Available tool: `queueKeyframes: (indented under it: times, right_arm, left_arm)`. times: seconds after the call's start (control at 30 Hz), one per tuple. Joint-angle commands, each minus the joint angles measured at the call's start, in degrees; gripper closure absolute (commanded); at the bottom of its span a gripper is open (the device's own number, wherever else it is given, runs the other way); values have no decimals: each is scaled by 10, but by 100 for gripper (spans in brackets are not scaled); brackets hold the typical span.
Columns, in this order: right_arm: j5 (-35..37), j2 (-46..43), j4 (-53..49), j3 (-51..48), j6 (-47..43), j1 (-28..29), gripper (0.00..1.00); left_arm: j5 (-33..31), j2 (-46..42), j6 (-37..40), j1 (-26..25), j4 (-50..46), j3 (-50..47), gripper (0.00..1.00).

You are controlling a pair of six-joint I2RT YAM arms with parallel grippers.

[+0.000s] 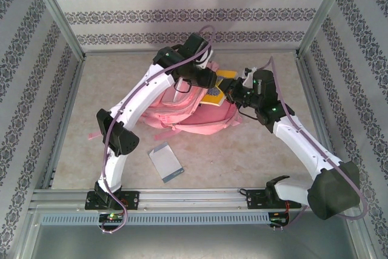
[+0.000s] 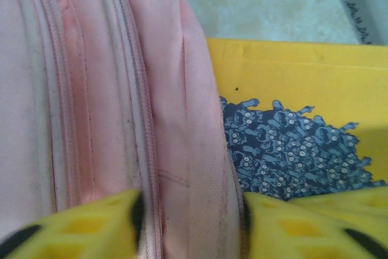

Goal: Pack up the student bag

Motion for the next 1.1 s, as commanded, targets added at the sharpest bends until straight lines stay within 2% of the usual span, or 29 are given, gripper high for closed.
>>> queueKeyframes:
  times: [0.0, 0.1, 0.3, 0.63, 0.77, 1.07]
  right_arm:
    - [-35, -22, 131, 6, 15, 11, 100]
    - [-28, -29, 127, -6, 10, 10, 100]
    - [0, -52, 65, -42, -29, -7, 100]
    - [34, -43, 21, -80, -83, -14, 100]
    - [25, -29, 61, -89, -46, -12, 100]
    - [38, -34, 96, -39, 54, 14, 100]
  left_arm:
    - [-67, 22, 29, -13, -45, 31, 75]
    - [-90, 19, 30, -14, -53, 40, 99]
    - [-115, -36, 34, -7, -49, 50, 100]
    - [-64, -103, 15, 41, -67, 48, 100]
    - [-51, -110, 14, 50, -66, 49, 100]
    - [-49, -112, 13, 57, -78, 47, 100]
